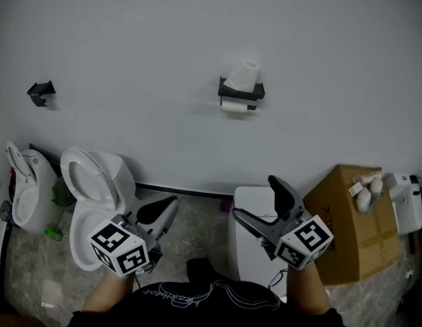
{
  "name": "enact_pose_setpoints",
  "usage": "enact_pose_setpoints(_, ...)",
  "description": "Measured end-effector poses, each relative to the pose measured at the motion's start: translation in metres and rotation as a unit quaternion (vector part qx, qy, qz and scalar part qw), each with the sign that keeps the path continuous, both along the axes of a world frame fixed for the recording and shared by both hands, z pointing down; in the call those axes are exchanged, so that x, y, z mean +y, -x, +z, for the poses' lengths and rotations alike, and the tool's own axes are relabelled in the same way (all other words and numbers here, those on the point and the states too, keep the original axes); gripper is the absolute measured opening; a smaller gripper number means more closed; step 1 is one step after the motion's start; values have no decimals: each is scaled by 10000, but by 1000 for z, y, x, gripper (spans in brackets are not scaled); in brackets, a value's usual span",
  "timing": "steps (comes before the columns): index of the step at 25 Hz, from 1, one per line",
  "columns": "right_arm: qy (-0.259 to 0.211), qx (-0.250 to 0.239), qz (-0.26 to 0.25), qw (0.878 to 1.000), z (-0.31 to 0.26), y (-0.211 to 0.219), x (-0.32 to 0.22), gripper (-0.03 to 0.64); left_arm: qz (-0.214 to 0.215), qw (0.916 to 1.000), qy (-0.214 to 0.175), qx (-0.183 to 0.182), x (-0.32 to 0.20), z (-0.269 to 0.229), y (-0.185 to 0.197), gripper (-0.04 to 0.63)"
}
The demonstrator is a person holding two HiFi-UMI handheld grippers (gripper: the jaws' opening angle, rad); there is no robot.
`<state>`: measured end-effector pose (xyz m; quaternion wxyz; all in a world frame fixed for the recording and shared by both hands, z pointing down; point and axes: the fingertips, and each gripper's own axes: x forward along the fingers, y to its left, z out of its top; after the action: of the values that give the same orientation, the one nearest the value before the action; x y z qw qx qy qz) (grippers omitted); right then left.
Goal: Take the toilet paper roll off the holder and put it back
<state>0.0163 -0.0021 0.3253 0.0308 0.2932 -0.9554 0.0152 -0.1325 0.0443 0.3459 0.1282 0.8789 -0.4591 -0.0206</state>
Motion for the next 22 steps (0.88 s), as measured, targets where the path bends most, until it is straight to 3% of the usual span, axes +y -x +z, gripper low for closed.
enact_pose_setpoints(17, -72, -54, 229, 9997, -19, 4, -211, 492, 247, 9996, 115, 73, -207, -5, 6, 6)
enact_pose_setpoints(22, -396, 206, 279, 9986, -26, 10, -259, 488, 190, 9998, -93, 7, -240, -18, 11, 6)
